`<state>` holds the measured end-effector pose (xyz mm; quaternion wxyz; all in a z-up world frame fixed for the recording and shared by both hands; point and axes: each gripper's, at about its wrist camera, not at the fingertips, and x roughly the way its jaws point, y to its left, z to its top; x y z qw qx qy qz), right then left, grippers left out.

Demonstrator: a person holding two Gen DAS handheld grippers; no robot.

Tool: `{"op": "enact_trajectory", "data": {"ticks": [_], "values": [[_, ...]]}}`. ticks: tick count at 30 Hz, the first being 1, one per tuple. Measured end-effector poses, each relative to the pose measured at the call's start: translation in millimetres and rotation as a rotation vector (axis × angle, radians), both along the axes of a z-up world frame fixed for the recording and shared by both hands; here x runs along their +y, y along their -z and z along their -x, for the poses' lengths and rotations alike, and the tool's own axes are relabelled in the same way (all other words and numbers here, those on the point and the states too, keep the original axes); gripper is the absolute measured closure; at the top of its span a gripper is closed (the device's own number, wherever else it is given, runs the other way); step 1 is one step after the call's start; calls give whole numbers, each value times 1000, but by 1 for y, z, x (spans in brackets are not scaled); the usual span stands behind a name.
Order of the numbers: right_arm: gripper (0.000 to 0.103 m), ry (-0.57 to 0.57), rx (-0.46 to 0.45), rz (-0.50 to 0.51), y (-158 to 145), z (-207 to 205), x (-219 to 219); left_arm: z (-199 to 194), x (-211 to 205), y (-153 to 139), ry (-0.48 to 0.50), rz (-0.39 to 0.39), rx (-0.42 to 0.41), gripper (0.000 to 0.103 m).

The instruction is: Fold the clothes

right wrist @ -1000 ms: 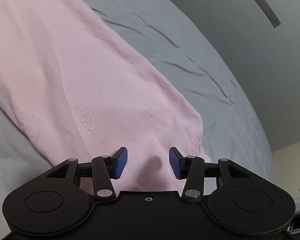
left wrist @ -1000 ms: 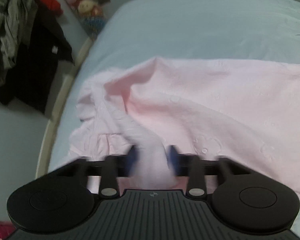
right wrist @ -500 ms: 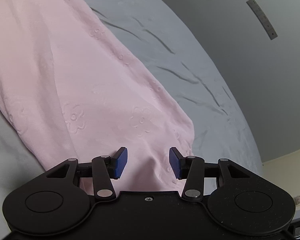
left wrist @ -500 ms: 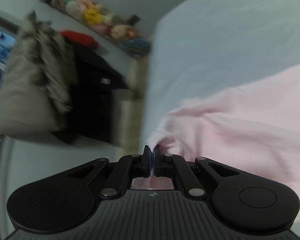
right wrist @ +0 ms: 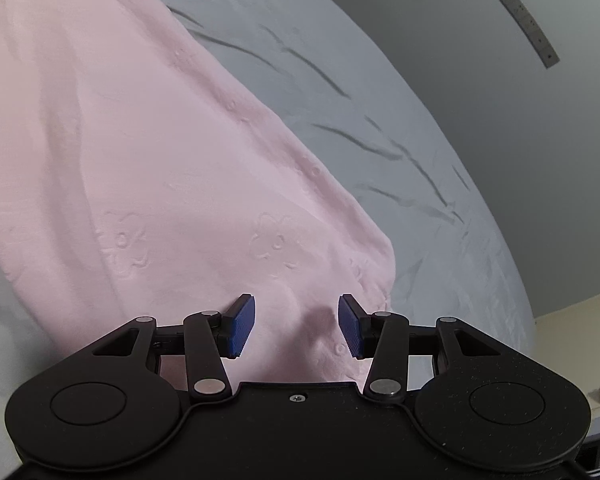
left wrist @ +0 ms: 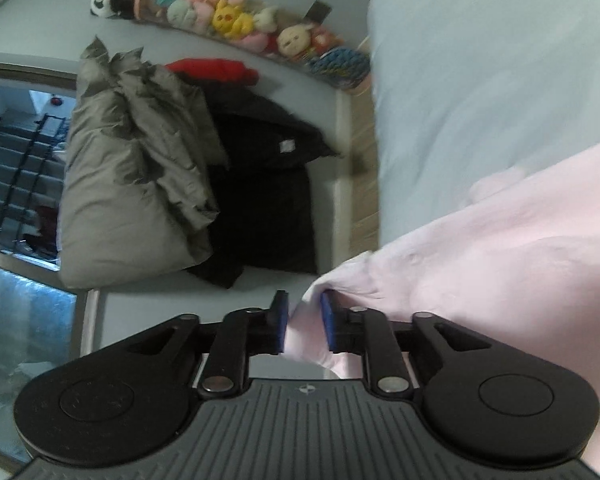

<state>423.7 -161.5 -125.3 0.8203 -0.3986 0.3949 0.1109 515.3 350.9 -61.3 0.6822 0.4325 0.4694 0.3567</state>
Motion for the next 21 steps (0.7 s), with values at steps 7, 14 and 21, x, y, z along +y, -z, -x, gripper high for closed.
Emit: {"op": "enact_trajectory", "data": {"ticks": [7,14,21], "values": [[60,-1,-4,1,-14,-4,-6,21,12,-36,14,22,-64,66],[60,-111,-3,-13,-41,30,-13,86,-26,-53,317,122,40,66],[58,-237,17,63,-37,85,-5,158,-57,-39,522,211,163,65]]}}
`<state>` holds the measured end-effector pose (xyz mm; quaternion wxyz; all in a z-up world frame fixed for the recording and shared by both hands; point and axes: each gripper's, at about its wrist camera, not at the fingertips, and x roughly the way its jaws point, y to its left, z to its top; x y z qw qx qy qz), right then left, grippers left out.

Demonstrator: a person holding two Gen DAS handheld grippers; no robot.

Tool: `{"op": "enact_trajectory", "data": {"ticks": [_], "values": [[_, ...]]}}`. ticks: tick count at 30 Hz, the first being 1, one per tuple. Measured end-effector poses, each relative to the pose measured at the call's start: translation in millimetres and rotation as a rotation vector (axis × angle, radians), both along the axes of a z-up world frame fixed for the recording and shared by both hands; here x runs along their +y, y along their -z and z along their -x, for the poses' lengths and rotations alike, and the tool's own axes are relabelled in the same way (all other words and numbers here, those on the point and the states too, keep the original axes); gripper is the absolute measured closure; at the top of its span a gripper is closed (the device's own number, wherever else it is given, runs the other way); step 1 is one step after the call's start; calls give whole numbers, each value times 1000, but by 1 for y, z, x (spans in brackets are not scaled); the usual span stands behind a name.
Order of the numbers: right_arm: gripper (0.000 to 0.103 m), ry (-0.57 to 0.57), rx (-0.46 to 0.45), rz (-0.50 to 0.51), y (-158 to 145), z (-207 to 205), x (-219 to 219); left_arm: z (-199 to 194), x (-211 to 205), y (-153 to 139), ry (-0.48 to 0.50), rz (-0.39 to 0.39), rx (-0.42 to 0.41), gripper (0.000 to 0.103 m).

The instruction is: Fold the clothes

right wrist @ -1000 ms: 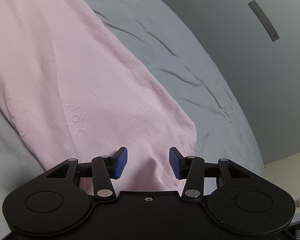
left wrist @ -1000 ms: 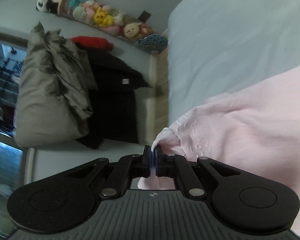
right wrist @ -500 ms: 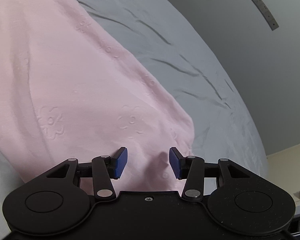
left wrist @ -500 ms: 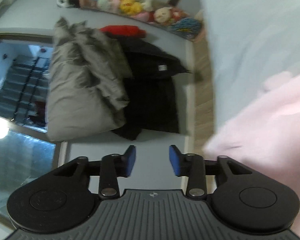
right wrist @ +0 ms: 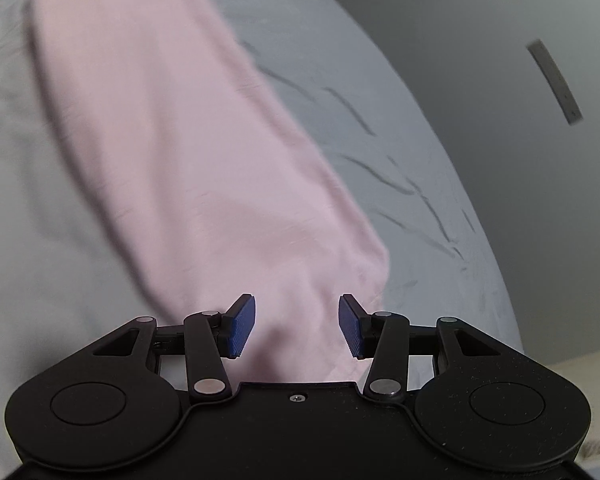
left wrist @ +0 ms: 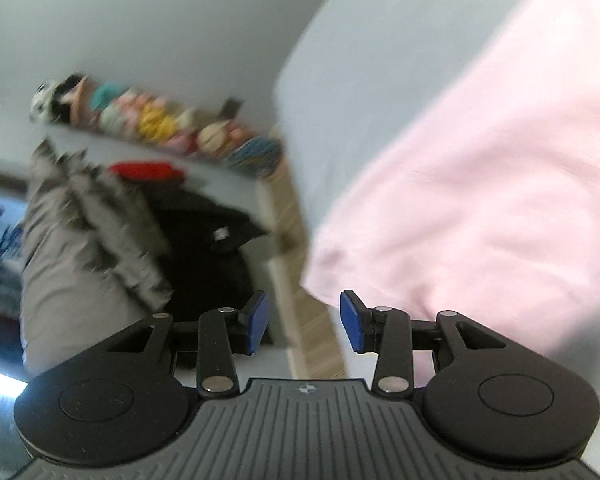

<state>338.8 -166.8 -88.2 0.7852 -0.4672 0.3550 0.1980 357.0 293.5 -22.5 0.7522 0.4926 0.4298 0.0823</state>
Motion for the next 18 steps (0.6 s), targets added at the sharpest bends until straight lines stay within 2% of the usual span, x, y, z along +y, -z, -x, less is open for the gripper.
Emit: {"op": "enact_trajectory", "data": {"ticks": [3,5,11,14,18], "values": [[50,-41,37,39,10,19,4,37,-14,21,129,0,85,65],[50,-50,49,56,18,28,5,49,-17,33,170,-9,114,62],[49,-100,46,125,41,45,2,75,-30,91,368,-156,211,59],[48,-119,37,150,48,47,0,69,-29,109,397,-187,217,59],[47,-115,42,108,51,43,-4,58,-27,124,415,-196,253,59]]}}
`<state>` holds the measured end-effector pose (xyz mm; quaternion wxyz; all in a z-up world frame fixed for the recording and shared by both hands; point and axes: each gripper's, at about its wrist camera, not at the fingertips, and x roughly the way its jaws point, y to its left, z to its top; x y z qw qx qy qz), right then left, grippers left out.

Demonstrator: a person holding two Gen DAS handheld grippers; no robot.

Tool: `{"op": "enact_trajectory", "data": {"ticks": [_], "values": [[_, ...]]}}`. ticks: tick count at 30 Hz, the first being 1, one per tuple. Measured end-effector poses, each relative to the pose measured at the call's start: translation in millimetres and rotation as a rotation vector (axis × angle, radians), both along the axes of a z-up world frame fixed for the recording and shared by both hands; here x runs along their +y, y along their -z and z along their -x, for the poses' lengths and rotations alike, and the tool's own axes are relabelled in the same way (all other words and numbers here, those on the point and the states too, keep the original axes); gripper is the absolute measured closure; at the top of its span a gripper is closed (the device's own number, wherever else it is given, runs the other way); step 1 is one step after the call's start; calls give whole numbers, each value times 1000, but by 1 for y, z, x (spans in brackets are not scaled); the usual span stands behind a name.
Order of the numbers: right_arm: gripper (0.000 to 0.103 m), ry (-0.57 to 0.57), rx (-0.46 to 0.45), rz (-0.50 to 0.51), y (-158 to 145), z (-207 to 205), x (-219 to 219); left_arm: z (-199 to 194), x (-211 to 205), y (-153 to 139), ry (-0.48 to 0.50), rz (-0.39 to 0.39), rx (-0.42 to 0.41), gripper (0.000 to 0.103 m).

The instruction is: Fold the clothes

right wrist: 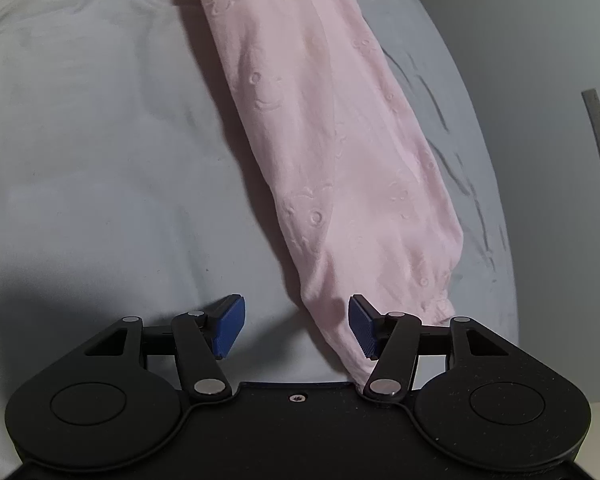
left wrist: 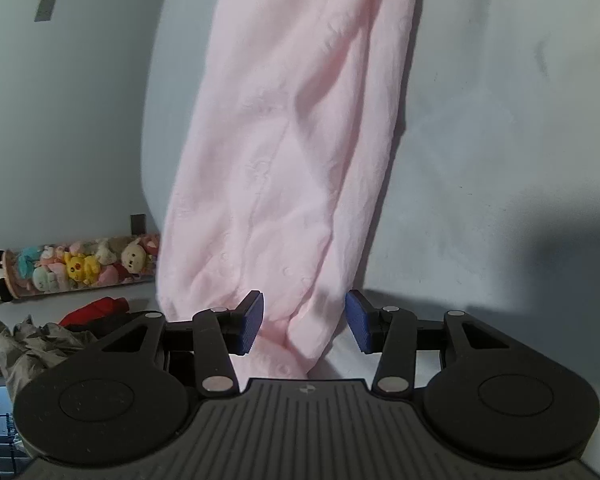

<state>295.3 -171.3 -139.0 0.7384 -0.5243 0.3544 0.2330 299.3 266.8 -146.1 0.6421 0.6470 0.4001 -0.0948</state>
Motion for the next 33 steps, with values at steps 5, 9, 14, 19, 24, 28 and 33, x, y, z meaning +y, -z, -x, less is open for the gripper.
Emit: {"op": "enact_trajectory", "data": {"ticks": [5,9,14,19,24,28,33], "values": [[46,-26,-43,-7,2,-6,-2,-25,8,12,2,-34,-41,59],[46,-46,-70,4,4,-18,1,-43,18,20,7,-44,-81,59],[49,-68,-74,8,4,-32,6,-64,28,25,-14,-25,-129,59],[82,-83,-70,18,6,-38,10,-81,34,29,-30,-34,-131,66],[95,-70,-68,24,9,-29,11,-71,27,27,-83,-24,-75,94],[98,-67,-64,27,3,-24,9,-75,34,19,-127,2,-65,99],[101,-56,-45,39,-12,-18,8,-78,47,-3,-143,22,-34,100]]}}
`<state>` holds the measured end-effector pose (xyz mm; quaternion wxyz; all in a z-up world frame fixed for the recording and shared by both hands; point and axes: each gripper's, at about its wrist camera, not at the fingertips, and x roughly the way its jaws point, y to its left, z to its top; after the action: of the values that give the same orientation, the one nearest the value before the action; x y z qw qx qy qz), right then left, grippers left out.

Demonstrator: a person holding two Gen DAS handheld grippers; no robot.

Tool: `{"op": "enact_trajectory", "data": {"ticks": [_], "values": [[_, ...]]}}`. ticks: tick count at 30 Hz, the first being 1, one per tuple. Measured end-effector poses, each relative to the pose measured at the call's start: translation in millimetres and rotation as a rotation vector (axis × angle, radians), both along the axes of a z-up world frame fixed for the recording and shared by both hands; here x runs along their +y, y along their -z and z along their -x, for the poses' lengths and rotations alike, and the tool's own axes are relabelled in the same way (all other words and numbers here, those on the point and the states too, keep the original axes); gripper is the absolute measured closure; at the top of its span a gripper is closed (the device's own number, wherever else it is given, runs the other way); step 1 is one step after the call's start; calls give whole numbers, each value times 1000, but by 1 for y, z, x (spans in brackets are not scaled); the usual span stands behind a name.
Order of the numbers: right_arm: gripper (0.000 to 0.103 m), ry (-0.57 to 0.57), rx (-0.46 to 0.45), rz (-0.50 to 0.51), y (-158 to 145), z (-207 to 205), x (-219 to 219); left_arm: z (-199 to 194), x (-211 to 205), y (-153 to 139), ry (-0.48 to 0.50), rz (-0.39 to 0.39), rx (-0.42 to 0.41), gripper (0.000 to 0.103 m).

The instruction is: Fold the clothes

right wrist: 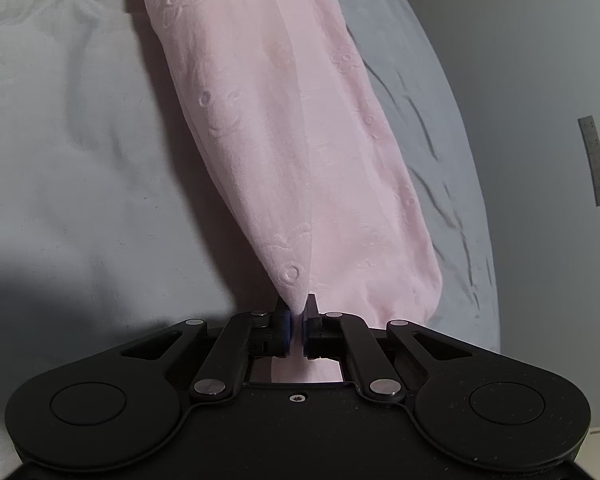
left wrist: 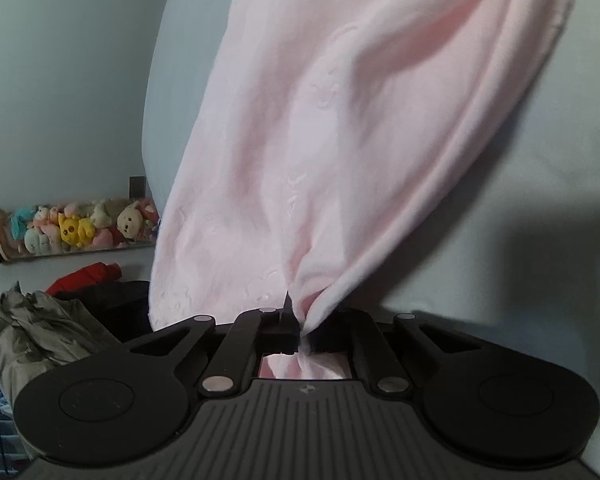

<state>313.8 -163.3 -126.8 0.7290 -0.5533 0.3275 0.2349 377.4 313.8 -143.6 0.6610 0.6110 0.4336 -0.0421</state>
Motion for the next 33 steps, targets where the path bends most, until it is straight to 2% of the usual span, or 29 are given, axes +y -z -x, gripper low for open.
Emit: {"op": "enact_trajectory", "data": {"ticks": [9,14,26,33], "values": [[102,9,31,35,-35,35,-7,30,7,-37,32,24,15,100],[102,3,50,38,-56,55,-14,76,4,-48,39,8,29,100],[102,-50,178,37,-81,181,-21,199,5,-52,29,29,53,100],[102,-29,212,17,-75,243,-22,238,5,-46,-6,35,41,99]]}}
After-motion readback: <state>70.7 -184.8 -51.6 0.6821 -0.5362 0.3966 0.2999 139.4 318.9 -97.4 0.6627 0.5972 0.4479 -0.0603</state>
